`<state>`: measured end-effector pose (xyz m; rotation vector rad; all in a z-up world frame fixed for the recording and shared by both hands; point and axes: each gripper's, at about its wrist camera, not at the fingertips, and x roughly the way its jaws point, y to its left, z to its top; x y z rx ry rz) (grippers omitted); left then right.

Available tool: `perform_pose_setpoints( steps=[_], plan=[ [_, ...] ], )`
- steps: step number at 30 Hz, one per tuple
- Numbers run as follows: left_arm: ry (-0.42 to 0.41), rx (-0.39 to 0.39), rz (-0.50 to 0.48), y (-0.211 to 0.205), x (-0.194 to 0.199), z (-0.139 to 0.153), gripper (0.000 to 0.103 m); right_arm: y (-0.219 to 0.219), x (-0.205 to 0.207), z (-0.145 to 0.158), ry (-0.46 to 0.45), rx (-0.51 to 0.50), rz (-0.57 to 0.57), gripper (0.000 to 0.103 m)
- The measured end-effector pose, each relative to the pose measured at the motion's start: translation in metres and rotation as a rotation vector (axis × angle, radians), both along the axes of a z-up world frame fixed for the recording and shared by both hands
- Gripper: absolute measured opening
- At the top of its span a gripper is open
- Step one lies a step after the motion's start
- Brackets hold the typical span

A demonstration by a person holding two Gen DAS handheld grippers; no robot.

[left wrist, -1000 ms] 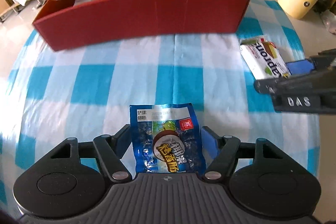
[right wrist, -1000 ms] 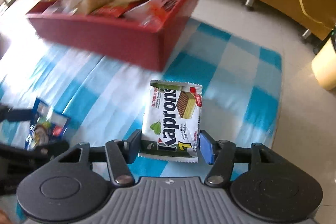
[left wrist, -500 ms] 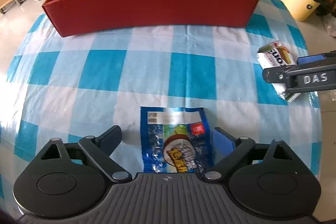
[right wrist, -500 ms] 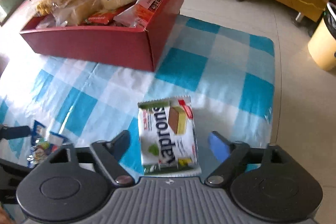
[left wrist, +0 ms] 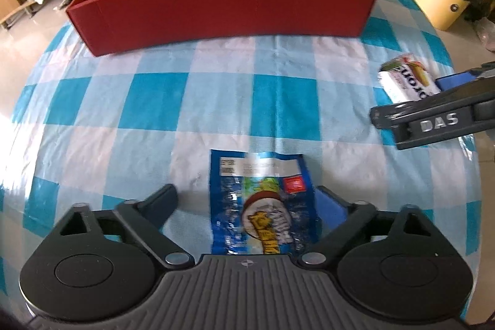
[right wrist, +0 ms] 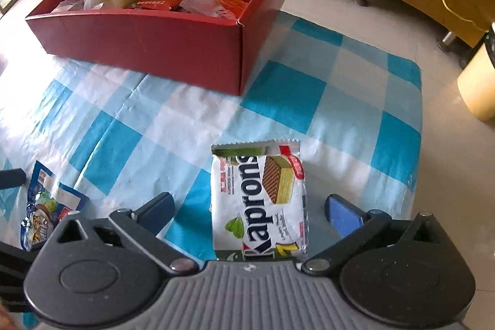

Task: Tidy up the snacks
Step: 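Grasp the blue packet with the left tool while the right tool grasps the Kaprons packet, then lift both packets and carry them over the red box with both tools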

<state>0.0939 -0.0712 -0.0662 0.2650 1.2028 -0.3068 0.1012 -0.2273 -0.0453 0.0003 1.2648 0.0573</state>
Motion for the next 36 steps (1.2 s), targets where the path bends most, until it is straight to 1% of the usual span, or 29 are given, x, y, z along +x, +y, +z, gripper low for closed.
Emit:
perform_pose_setpoints(
  steps=[1, 2, 3, 5, 10, 17, 23, 36],
  plan=[
    [-0.003, -0.002, -0.01, -0.001, -0.001, 0.002, 0.084, 0.002, -0.002, 0.003, -0.003, 0.001, 0.005, 0.094],
    [-0.008, 0.003, -0.021, -0.003, -0.003, 0.004, 0.078, 0.005, -0.006, 0.006, -0.006, 0.002, 0.012, 0.084],
    [-0.01, 0.003, -0.028, -0.004, -0.005, 0.006, 0.075, 0.007, -0.01, 0.009, -0.009, 0.004, 0.016, 0.078],
    [-0.001, 0.003, -0.026, -0.004, -0.006, 0.007, 0.075, 0.012, -0.017, 0.015, -0.015, 0.006, 0.026, 0.058],
    [0.0, -0.002, -0.028, -0.003, -0.012, 0.014, 0.073, 0.02, -0.03, 0.022, -0.021, -0.027, 0.032, 0.058],
    [-0.024, -0.034, -0.001, 0.002, -0.01, 0.031, 0.071, 0.012, -0.038, 0.05, -0.1, 0.018, -0.018, 0.057],
    [-0.061, -0.059, 0.025, 0.003, -0.001, 0.046, 0.071, 0.02, -0.037, 0.064, -0.154, 0.01, 0.002, 0.057],
    [-0.1, -0.09, 0.053, 0.007, 0.014, 0.062, 0.071, 0.024, -0.027, 0.076, -0.204, -0.012, 0.009, 0.057]
  ],
)
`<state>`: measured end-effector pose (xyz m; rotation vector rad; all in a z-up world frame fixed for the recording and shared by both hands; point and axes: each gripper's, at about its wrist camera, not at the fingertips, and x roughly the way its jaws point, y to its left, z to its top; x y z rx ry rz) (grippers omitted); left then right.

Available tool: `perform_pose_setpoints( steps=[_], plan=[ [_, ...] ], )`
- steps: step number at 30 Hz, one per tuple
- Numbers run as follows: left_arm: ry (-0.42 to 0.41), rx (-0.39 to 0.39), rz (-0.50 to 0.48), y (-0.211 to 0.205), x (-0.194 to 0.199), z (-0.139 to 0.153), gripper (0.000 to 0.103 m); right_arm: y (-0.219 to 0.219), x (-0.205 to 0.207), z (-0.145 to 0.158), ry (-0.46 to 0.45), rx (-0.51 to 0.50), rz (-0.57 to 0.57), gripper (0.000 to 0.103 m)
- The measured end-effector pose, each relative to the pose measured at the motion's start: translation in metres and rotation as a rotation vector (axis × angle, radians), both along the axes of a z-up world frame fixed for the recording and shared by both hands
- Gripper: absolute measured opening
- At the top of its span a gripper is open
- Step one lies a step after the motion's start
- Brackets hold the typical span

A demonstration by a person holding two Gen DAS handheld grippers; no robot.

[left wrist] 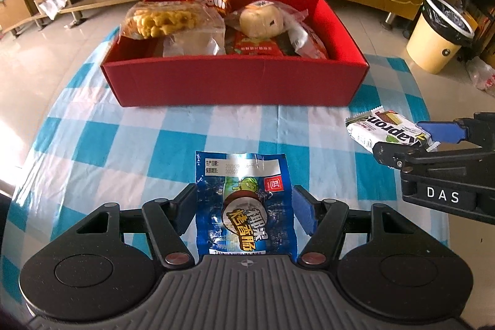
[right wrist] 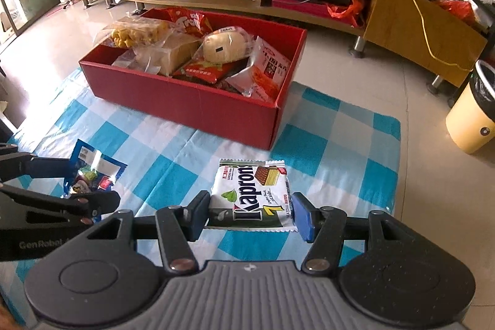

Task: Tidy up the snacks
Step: 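Lift both packets and carry them over the red box with both tools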

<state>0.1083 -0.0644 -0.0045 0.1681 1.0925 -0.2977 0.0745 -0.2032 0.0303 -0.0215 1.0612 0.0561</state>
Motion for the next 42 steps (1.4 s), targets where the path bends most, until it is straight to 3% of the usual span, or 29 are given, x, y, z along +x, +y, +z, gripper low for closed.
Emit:
perform_pose_setpoints(
  steps=[17, 42],
  plan=[
    [-0.084, -0.045, 0.05, 0.004, 0.026, 0.033, 0.071, 0.003, 0.02, 0.019, -0.074, -0.008, -0.007, 0.057],
    [-0.124, -0.046, 0.08, 0.001, 0.05, 0.044, 0.071, 0.004, 0.043, 0.03, -0.121, 0.002, -0.034, 0.057]
  ],
)
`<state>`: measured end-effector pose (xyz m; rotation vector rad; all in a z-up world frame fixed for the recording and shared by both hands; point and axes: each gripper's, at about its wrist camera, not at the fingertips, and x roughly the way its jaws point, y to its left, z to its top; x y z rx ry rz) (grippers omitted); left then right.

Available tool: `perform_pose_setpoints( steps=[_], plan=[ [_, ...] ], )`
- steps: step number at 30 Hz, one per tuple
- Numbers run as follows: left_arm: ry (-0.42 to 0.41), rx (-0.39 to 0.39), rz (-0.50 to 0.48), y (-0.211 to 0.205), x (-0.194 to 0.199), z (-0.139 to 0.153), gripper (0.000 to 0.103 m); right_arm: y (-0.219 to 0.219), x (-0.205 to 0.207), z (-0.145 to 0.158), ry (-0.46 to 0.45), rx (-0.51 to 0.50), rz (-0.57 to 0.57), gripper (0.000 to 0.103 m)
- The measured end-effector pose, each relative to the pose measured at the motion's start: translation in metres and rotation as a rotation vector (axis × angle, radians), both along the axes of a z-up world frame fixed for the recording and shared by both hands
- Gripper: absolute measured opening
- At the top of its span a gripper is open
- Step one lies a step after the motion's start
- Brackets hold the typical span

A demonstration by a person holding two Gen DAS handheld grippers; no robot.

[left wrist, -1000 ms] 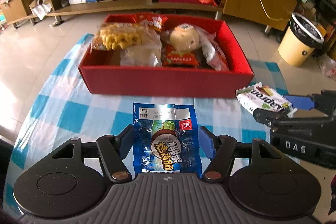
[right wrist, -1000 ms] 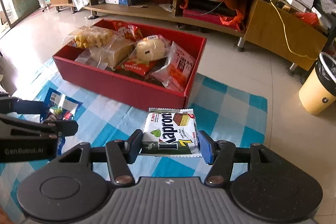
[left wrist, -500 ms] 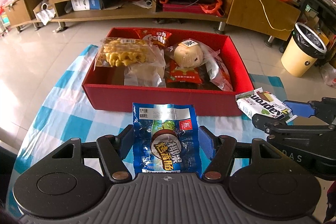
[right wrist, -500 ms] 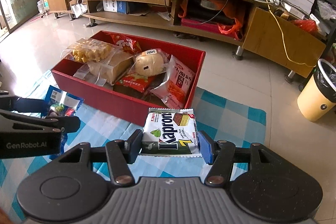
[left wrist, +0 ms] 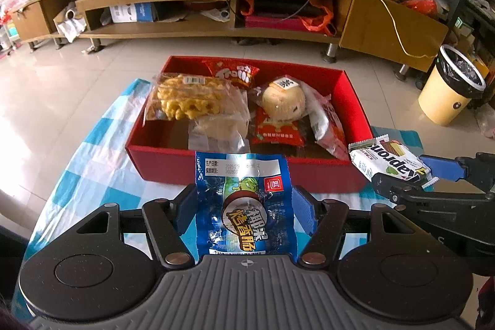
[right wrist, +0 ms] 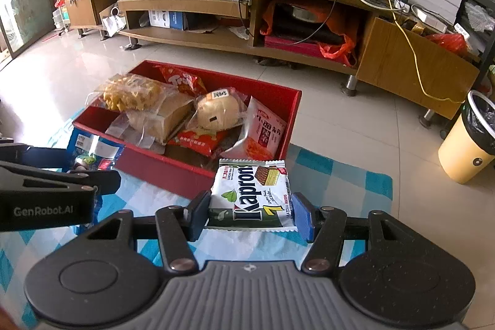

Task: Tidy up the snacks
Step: 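Lift both packets and carry them over the red box with both tools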

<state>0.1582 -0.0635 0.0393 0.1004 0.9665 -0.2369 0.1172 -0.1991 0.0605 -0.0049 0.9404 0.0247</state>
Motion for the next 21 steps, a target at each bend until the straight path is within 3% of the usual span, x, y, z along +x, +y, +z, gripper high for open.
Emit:
perform_pose_setpoints(
  steps=[21],
  plan=[
    [-0.04, 0.002, 0.042, -0.003, 0.038, 0.009, 0.071, -0.002, 0.033, 0.002, -0.023, 0.001, -0.021, 0.057]
  ],
)
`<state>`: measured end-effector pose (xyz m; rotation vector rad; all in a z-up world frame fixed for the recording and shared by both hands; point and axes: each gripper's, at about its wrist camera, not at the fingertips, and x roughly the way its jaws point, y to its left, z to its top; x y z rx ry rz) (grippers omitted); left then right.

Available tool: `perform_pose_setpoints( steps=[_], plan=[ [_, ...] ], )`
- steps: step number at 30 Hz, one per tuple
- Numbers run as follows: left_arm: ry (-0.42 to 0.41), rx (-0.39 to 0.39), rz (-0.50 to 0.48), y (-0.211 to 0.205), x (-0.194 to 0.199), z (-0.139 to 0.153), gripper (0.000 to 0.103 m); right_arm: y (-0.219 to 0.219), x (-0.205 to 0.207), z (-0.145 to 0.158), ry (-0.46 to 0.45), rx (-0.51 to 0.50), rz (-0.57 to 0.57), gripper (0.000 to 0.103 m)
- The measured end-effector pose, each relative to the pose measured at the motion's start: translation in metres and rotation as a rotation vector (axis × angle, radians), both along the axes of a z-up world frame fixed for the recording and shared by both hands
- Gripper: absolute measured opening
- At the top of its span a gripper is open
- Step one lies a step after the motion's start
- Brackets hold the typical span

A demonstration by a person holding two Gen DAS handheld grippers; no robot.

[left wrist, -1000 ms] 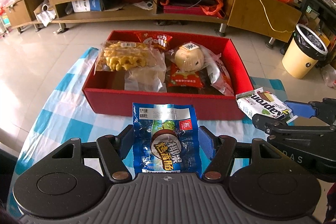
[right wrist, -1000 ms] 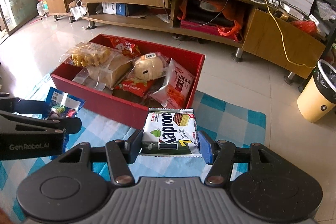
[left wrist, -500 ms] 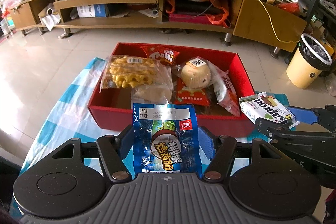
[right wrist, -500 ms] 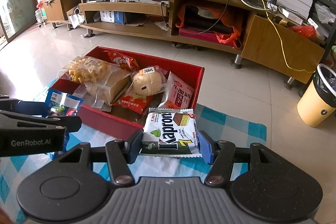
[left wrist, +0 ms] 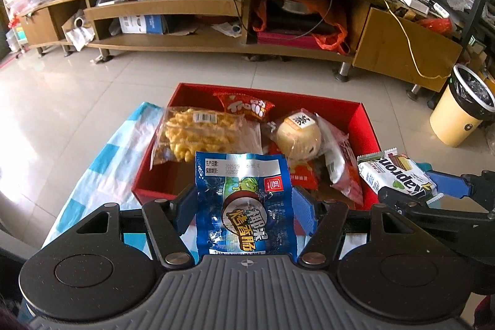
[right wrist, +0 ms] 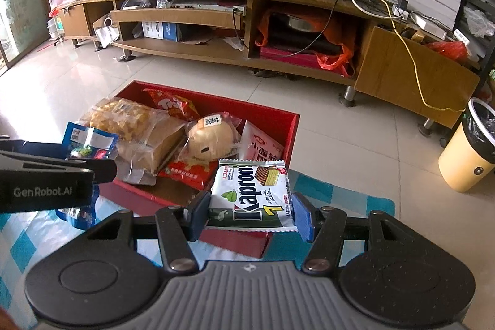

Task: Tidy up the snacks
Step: 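Lift both packets and carry them over the red box with both tools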

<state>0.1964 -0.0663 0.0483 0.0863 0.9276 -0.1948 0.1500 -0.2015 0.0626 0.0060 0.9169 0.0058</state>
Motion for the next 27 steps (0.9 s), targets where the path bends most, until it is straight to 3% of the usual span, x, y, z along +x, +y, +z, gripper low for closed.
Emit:
perform_pose_setpoints(
  steps=[27],
  plan=[
    [-0.022, 0.002, 0.026, -0.01, 0.041, -0.002, 0.071, 0.001, 0.046, -0.005, -0.017, 0.016, 0.001, 0.057]
  ],
)
